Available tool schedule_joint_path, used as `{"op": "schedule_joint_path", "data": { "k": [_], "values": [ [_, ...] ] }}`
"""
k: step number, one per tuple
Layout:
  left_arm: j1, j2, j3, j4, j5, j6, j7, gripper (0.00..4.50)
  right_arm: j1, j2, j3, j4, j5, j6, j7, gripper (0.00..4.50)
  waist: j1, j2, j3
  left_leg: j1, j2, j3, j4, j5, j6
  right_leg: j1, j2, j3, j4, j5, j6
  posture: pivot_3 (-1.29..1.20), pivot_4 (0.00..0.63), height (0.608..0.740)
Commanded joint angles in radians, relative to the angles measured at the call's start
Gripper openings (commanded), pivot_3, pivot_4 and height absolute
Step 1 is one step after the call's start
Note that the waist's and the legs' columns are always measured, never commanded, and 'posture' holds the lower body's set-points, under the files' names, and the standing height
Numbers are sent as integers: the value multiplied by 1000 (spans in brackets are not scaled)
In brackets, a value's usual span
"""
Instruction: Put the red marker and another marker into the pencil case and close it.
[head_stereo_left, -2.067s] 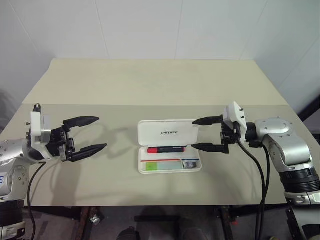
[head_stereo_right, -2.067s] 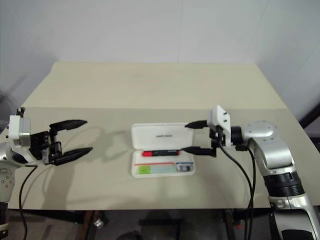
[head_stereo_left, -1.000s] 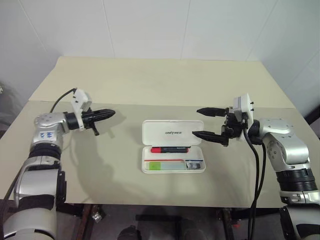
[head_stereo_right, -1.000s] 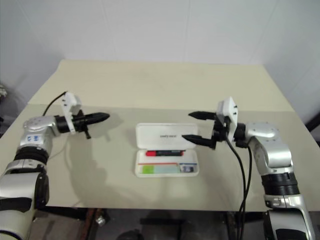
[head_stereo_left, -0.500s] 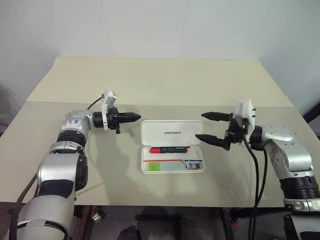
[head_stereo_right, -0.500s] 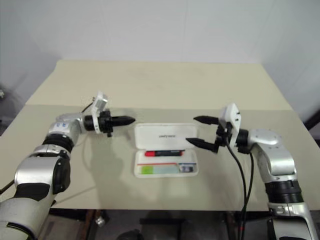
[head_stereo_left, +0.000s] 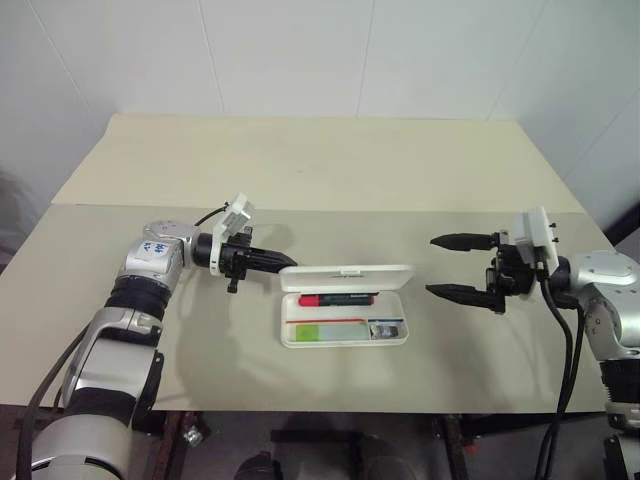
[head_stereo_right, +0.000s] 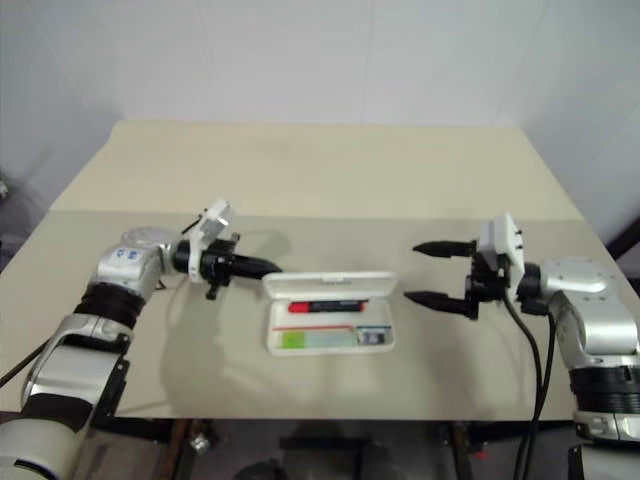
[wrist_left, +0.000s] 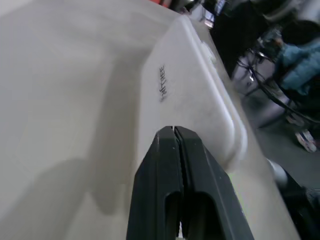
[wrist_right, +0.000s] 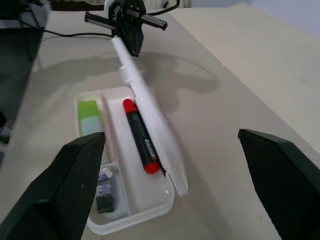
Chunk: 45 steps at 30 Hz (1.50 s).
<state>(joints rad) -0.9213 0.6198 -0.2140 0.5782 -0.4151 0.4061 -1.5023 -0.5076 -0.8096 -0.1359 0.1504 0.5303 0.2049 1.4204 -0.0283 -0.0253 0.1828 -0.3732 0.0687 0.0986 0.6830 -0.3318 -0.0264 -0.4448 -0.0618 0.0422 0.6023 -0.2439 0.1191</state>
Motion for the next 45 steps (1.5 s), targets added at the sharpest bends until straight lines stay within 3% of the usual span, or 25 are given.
{"op": "schedule_joint_path", "data": {
  "k": [1, 9, 22, 34, 45],
  "values": [
    [44, 28, -34, -181, -35, 35, -112, 20, -51, -22, -26, 25, 9, -35, 41, 4500, 0, 0, 0, 0, 0, 0, 0, 0, 0, 0, 0, 0, 0, 0, 0, 0, 150, 740],
    [110, 45, -153, -261, 143, -58, -32, 20, -79, 32, 12, 27, -10, -53, 15, 4500, 1, 0, 0, 2, -1, 0, 1, 1, 0, 0, 0, 2, 2, 0, 0, 0, 150, 740],
    [67, -34, -169, -15, 369, -425, 137, 20, -53, 60, 6, -19, -15, -36, -39, 4500, 2, 0, 0, 4, -1, 0, 2, 2, 1, 2, 0, 3, 2, 0, 0, 0, 150, 740],
    [87, -71, -160, 12, 410, -705, 178, 20, -74, 47, 22, 28, -51, -66, -2, 4500, 2, 0, 0, 6, -2, 0, 2, 5, 0, 2, 0, 4, 4, 1, -1, 0, 150, 740],
    [110, -147, -191, -48, 437, -696, 168, 20, -110, 72, 45, 67, -77, -89, -6, 4500, 3, 0, 0, 4, -2, 0, 1, 4, 1, 2, 0, 4, 3, 2, 0, 0, 150, 740]
  ]
}}
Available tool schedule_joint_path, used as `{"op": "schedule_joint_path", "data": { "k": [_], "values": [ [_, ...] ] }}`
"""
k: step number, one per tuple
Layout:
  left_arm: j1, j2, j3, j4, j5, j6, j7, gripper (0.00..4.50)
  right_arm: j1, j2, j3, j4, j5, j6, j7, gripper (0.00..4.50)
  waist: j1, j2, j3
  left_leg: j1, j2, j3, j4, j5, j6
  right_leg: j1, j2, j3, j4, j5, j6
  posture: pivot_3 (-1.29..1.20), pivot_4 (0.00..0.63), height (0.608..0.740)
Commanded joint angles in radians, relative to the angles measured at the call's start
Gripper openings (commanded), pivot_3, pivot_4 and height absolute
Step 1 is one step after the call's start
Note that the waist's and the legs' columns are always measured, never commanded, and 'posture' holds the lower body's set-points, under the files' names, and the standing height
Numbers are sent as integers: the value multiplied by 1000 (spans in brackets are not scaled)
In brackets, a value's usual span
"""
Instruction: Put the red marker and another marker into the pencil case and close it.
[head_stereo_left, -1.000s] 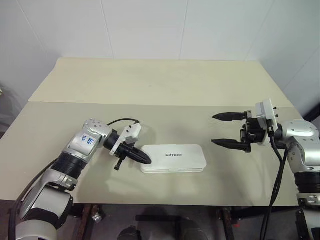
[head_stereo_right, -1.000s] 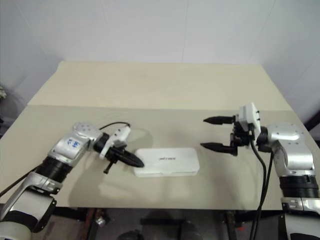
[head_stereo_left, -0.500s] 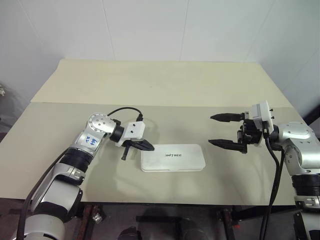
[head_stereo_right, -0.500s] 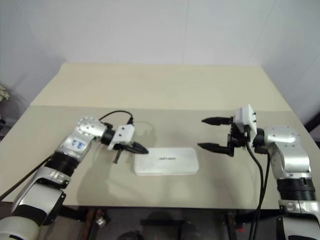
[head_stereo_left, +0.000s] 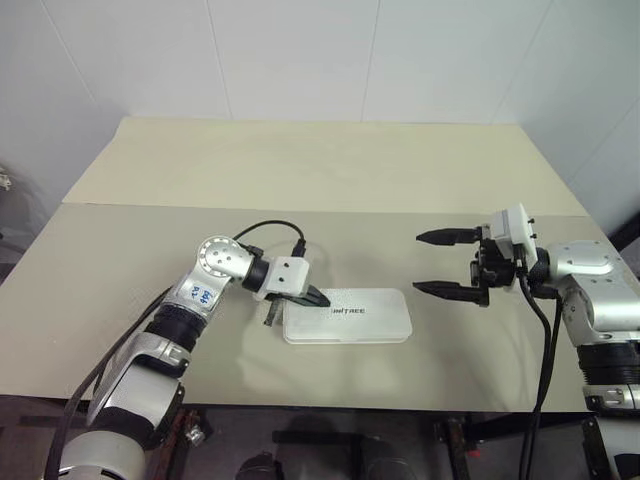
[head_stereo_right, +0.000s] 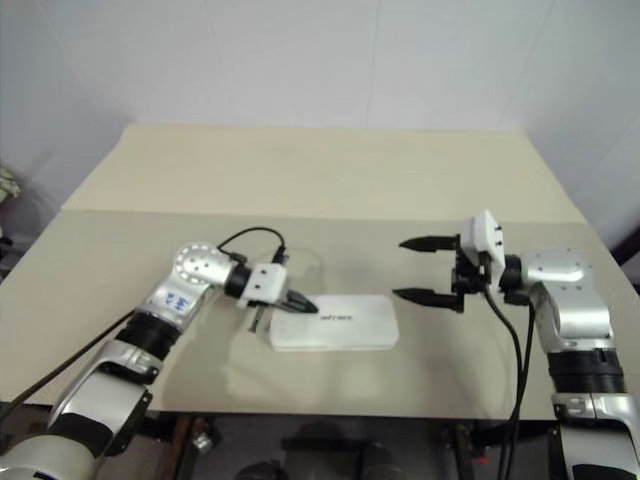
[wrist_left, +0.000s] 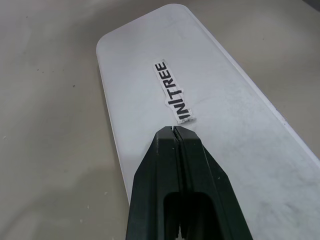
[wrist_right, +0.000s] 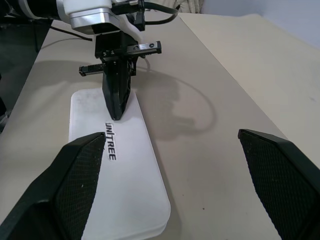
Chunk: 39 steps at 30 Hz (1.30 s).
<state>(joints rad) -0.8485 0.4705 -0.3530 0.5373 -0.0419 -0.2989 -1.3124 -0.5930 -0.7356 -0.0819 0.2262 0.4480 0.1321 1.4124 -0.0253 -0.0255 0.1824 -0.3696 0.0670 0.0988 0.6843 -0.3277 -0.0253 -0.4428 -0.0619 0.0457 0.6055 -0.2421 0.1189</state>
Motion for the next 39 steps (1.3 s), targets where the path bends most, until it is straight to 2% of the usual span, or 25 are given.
{"op": "schedule_joint_path", "data": {
  "k": [1, 7, 12, 16, 23, 26, 31, 37, 39],
  "values": [
    [42, 5, -59, -6, 73, 11, -20, 20, -25, -1, -8, -8, 4, -17, 1, 4500, 0, 0, 0, 0, 0, 0, 0, 0, 0, 0, 0, 0, 0, 0, 0, 0, 150, 740],
    [43, 23, -56, 1, 100, 5, 7, 20, -27, 5, -7, -9, -2, -17, -7, 4500, -1, 0, 0, 1, 0, 0, 0, 0, 0, 0, 0, 0, -2, 0, 0, 0, 150, 740],
    [41, 20, 49, -38, 11, 46, 65, 20, -31, 9, -6, -6, -6, -19, -9, 4500, -1, 0, 0, 2, 0, 0, 0, 1, 0, 0, 0, 0, 0, 0, 0, 0, 150, 740],
    [94, 20, 180, -168, -112, 152, 131, 20, -39, 9, -7, 6, -9, -23, -7, 4500, -5, 0, 0, 1, 0, 0, 0, 1, -1, -1, 0, 0, 1, 0, 0, 0, 150, 740],
    [255, 55, 326, -466, -258, 336, 212, 20, -86, 16, 5, 64, -29, -38, 10, 4500, -4, 0, 0, -1, 0, 0, -1, 1, 0, -1, 0, 0, 1, 1, 0, 0, 150, 740],
    [334, 86, 381, -582, -352, 408, 199, 596, -118, 20, 18, 106, -44, -57, 24, 4500, -4, 0, 0, -1, 1, 0, -1, 1, 0, -1, 0, 0, 1, 1, 0, 0, 150, 740],
    [522, 201, 461, -775, -498, 455, 95, 2182, -169, 27, 34, 165, -54, -79, 54, 4500, -8, 1, 0, 0, 1, 1, -2, 0, 0, -1, 0, 0, 1, 0, 0, 0, 150, 740],
    [632, 247, 593, -814, -606, 449, 60, 4144, -212, 31, 39, 236, -71, -109, 84, 4500, -4, 1, 0, 0, 1, 0, -2, 1, -1, -1, 0, 0, -3, 0, -1, 0, 150, 740],
    [674, 253, 625, -831, -630, 455, 66, 4478, -227, 30, 40, 267, -79, -122, 91, 4500, -6, 1, 1, 1, 1, 0, -2, 1, -1, -1, 0, 0, -3, 0, -1, 0, 150, 740]
  ]
}}
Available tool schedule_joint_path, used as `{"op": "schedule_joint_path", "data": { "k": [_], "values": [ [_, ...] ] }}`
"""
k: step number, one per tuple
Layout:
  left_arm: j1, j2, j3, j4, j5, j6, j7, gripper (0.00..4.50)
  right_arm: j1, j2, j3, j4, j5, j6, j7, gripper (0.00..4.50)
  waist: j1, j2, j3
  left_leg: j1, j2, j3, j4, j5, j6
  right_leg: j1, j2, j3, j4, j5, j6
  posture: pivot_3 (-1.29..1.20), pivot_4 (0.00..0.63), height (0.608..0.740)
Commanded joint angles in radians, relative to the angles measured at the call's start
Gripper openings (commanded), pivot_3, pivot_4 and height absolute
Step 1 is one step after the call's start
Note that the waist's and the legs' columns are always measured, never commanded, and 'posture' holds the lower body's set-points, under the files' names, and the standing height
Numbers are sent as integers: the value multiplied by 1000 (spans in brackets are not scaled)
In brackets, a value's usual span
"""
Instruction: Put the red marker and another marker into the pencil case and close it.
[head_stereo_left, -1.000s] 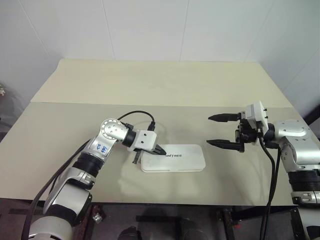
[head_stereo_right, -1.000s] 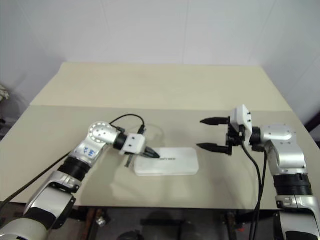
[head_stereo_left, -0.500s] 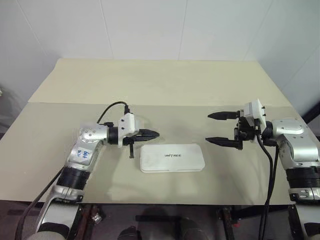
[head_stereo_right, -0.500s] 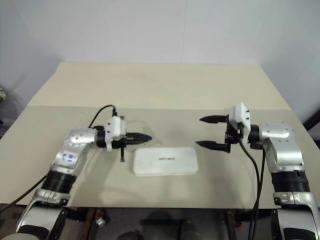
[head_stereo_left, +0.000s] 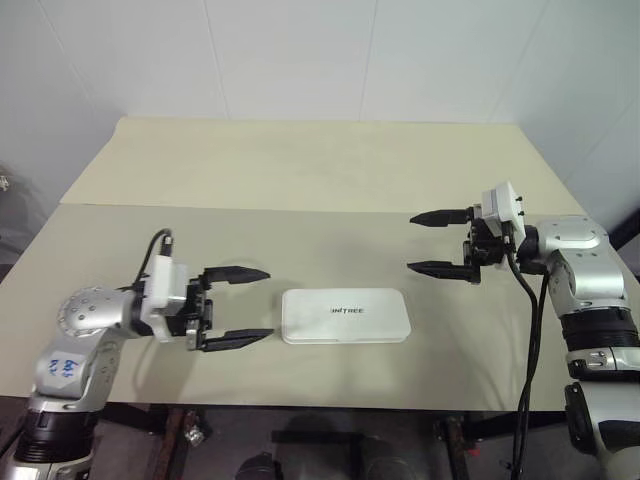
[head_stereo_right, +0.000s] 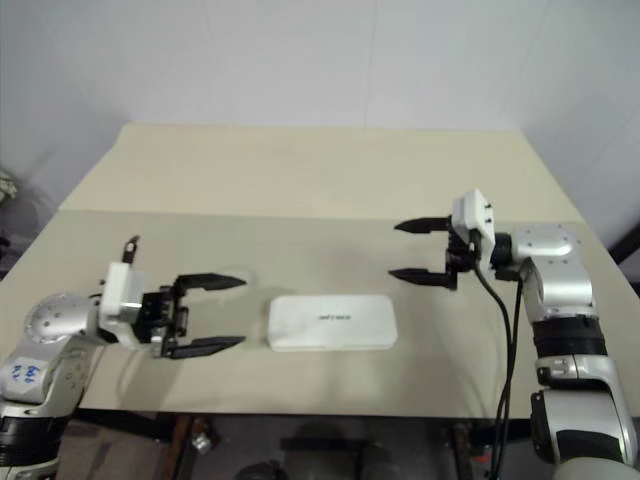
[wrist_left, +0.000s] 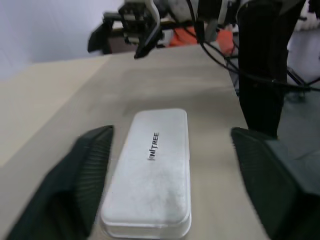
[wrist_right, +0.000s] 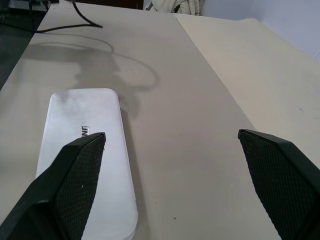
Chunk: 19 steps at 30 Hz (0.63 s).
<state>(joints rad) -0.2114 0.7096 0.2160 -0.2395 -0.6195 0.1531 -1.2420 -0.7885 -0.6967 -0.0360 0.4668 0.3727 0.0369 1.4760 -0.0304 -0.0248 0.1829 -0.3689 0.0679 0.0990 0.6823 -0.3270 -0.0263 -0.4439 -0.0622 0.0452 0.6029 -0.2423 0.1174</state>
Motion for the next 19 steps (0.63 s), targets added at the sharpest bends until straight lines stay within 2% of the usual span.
{"op": "schedule_joint_path", "data": {
  "k": [1, 5, 9, 12, 19],
  "values": [
    [62, 16, 75, -69, -64, 3, -2, 4478, -39, -9, -5, 42, -9, -31, 31, 4500, -1, 0, 0, 0, 0, 0, 0, 0, 0, 0, 0, 0, 0, 0, 0, 0, 150, 740],
    [103, 10, 136, -85, -51, -43, 33, 4478, -92, -5, 4, 128, -33, -59, 41, 4500, -5, 0, 0, 0, 0, 0, -1, 0, 0, 0, 0, 0, -1, 0, 0, 0, 150, 740],
    [142, 58, 189, -80, -52, -37, 16, 4478, -155, 5, 17, 215, -57, -92, 49, 4500, -7, 0, 0, 0, 0, 0, -1, 0, 0, 0, 0, 0, -1, 0, 0, 0, 150, 740],
    [181, 80, 240, -58, -58, -43, 5, 4478, -149, 23, 20, 207, -53, -95, 44, 4500, -16, 0, 0, 1, 0, 0, -2, 0, 0, 0, 0, 0, -1, -1, -2, 0, 150, 740],
    [275, 71, 326, -152, -116, 17, 71, 4478, -88, 50, 10, 121, -30, -47, 26, 4500, -25, 0, 0, -1, 1, 0, -2, -1, 0, 0, -1, -1, 0, -1, -1, 0, 150, 740]
  ]
}}
